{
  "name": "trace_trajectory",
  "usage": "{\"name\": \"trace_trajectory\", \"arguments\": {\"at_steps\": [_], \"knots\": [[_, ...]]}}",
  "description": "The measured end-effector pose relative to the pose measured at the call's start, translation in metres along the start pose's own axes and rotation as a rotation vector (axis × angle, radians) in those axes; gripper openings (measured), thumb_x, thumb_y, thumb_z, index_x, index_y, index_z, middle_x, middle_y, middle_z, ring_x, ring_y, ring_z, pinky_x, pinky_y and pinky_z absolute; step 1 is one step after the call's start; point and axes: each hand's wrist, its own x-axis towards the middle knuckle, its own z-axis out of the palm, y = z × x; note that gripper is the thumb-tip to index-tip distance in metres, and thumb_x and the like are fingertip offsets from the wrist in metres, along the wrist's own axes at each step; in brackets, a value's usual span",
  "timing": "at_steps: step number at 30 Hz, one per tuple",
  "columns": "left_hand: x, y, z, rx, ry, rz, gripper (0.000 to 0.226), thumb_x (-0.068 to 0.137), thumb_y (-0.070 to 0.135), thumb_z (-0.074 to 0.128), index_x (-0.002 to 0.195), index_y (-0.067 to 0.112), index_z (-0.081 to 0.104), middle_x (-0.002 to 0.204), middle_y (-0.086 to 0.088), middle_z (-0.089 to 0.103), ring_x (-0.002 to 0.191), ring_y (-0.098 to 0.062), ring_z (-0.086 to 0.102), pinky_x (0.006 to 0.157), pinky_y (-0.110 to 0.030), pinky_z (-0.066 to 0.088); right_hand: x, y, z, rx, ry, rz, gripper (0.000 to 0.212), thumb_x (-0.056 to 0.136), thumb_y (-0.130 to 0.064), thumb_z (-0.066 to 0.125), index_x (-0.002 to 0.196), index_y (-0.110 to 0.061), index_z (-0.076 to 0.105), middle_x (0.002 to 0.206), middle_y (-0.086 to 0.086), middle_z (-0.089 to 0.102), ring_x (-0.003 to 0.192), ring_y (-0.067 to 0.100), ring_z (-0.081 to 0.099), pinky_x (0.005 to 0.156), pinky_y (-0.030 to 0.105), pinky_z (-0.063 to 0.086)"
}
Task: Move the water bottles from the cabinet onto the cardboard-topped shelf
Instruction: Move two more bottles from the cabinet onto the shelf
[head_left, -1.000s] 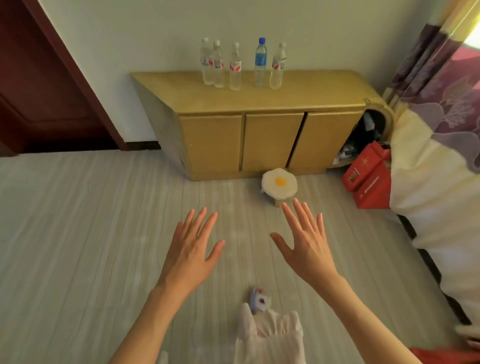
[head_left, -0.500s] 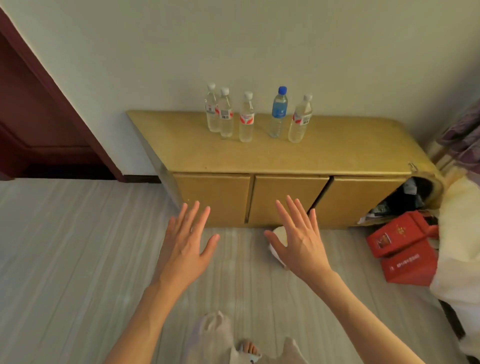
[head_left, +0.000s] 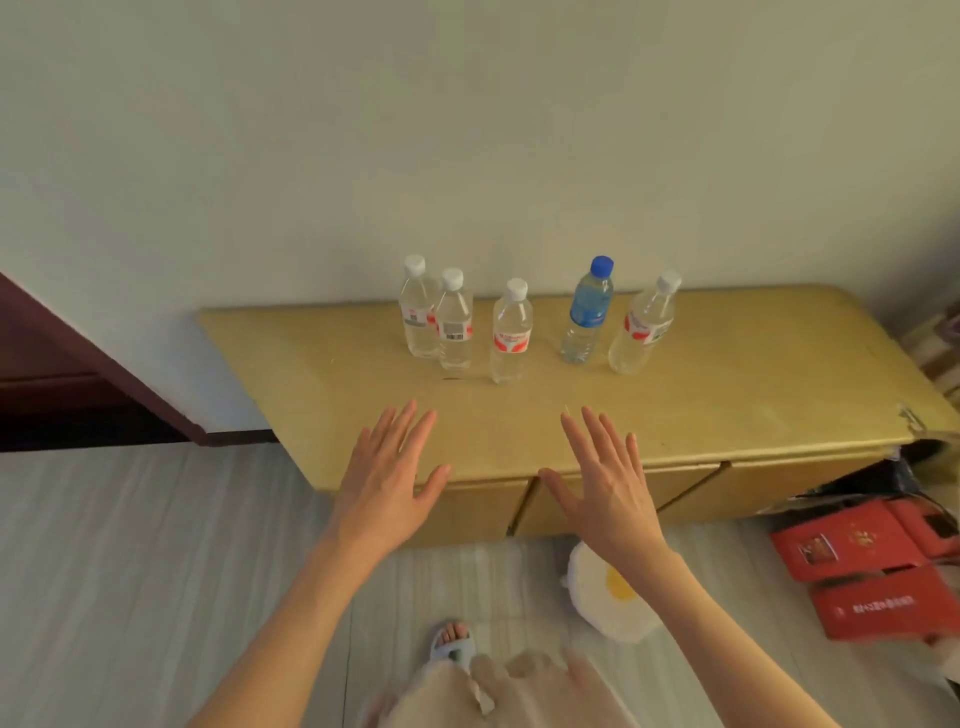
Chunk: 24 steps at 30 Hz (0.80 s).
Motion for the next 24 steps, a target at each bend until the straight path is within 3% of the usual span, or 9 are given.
{"name": "trace_trajectory", "arguments": {"at_steps": [4, 8, 13, 16, 21, 24], "knots": [[0.066, -0.016, -0.006, -0.046, 0.004, 0.003, 0.063, 0.091, 0.037, 0.049, 0.142, 0.011, 0.024, 0.152, -0.011, 0.018, 0.141, -0.025, 0.014, 0.114, -0.039, 0.017, 0.060, 0.006, 0.013, 0.083, -0.002, 0.053, 0.063, 0.090, -0.043, 0.048, 0.143, -0.016, 0.027, 0.151, 0.009, 0.029, 0.142, 0.025, 0.016, 0.116, 0.041, 0.016], [0.133, -0.031, -0.007, -0.056, 0.019, -0.014, 0.068, 0.087, 0.027, 0.057, 0.141, 0.005, 0.023, 0.150, -0.015, 0.023, 0.138, -0.028, 0.022, 0.111, -0.036, 0.020, 0.132, 0.023, 0.027, 0.183, -0.064, 0.107, 0.064, 0.089, -0.036, 0.055, 0.141, -0.010, 0.030, 0.146, 0.011, 0.036, 0.137, 0.027, 0.028, 0.110, 0.037, 0.027], [0.209, -0.037, -0.011, -0.150, 0.049, -0.068, 0.072, 0.086, 0.021, 0.060, 0.142, 0.003, 0.018, 0.146, -0.014, 0.033, 0.130, -0.022, 0.032, 0.104, -0.026, 0.025, 0.217, 0.034, 0.027, 0.368, -0.118, 0.122, 0.082, 0.083, -0.030, 0.066, 0.144, -0.009, 0.016, 0.151, 0.011, 0.026, 0.139, 0.024, 0.024, 0.110, 0.031, 0.021], [0.240, -0.038, -0.005, -0.206, 0.021, -0.118, 0.073, 0.086, 0.021, 0.060, 0.143, 0.007, 0.016, 0.148, -0.010, 0.030, 0.133, -0.023, 0.026, 0.105, -0.028, 0.025, 0.245, 0.041, 0.031, 0.419, -0.200, 0.106, 0.092, 0.078, -0.032, 0.071, 0.146, -0.012, 0.012, 0.152, 0.008, 0.023, 0.140, 0.022, 0.022, 0.109, 0.027, 0.019], [0.255, -0.041, 0.012, -0.299, -0.042, -0.184, 0.058, 0.085, 0.020, 0.062, 0.136, 0.017, 0.035, 0.133, -0.005, 0.045, 0.118, -0.023, 0.046, 0.094, -0.033, 0.038, 0.257, 0.048, 0.043, 0.494, -0.255, 0.067, 0.077, 0.079, -0.025, 0.070, 0.142, -0.020, 0.026, 0.143, 0.001, 0.038, 0.127, 0.019, 0.040, 0.101, 0.029, 0.036], [0.259, -0.043, 0.015, -0.346, -0.017, -0.194, 0.054, 0.083, 0.019, 0.064, 0.131, 0.016, 0.040, 0.125, -0.001, 0.049, 0.113, -0.020, 0.048, 0.094, -0.034, 0.042, 0.261, 0.050, 0.050, 0.510, -0.226, 0.052, 0.073, 0.078, -0.023, 0.071, 0.139, -0.018, 0.032, 0.135, 0.000, 0.042, 0.121, 0.018, 0.044, 0.098, 0.034, 0.043]]}}
